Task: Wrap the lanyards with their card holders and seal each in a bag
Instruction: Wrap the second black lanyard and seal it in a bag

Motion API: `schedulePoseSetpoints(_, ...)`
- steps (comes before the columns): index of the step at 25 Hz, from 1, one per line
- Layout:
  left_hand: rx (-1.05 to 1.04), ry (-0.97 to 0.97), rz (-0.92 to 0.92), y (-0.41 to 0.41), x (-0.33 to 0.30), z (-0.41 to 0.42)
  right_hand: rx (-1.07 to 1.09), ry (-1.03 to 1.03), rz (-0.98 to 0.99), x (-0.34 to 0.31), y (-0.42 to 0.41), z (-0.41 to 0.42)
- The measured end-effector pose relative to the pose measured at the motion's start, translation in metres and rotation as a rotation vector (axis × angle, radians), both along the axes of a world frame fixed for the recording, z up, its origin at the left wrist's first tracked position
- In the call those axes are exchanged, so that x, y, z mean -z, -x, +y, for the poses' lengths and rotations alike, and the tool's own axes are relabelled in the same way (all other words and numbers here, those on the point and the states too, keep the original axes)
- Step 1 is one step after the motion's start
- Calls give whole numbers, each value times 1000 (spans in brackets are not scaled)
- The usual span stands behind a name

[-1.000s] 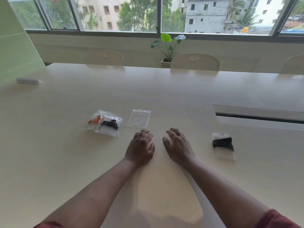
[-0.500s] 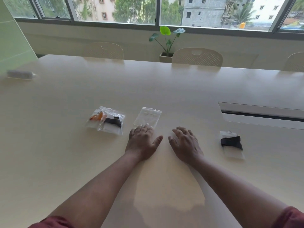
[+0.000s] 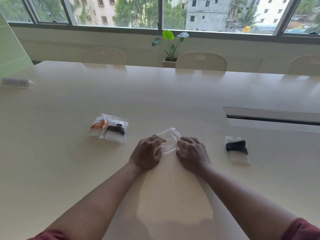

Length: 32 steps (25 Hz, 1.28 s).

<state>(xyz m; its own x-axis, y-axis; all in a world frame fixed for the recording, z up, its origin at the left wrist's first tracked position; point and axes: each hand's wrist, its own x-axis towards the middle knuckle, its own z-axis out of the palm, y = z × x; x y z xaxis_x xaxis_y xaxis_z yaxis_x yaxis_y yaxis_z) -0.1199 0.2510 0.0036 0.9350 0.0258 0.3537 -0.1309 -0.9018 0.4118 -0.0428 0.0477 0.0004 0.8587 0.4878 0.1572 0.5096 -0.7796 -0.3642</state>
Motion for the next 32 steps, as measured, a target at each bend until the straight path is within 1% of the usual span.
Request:
schedulePoseSetpoints(4,-56,-89,8,-3,0,-4,30,13,-45,3,14,-10)
schedulePoseSetpoints(7,-70,-169,25,-4,0,-19,0,-10,-59,5,27,-20)
schedulePoseSetpoints(9,-50,-178,91,-7,-1,-40,-42,-72,-66,5,34,-28)
schedulePoseSetpoints(12,-21,-174,167,-16,-1,-65,-32,-288,-11,4,33,-50)
schedulePoseSetpoints(13,-10,-174,168,-18,1,-69,-25,-317,7,3,29,-58)
schedulePoseSetpoints(16,19,-139,175,-24,2,-77,-56,-311,9,-1,13,-75)
schedulePoseSetpoints(20,21,-140,193,-27,2,-87,89,-421,26,-1,-2,-78)
schedulePoseSetpoints(22,33,-158,177,-22,3,-88,114,-430,12,3,0,-78)
schedulePoseSetpoints(25,53,-182,90,-15,3,-88,100,-402,-8,4,1,-76)
schedulePoseSetpoints(29,68,-141,80,-12,0,-88,85,-364,9,5,2,-74)
schedulePoseSetpoints(32,64,-125,32,-11,1,-89,71,-370,0,7,1,-75)
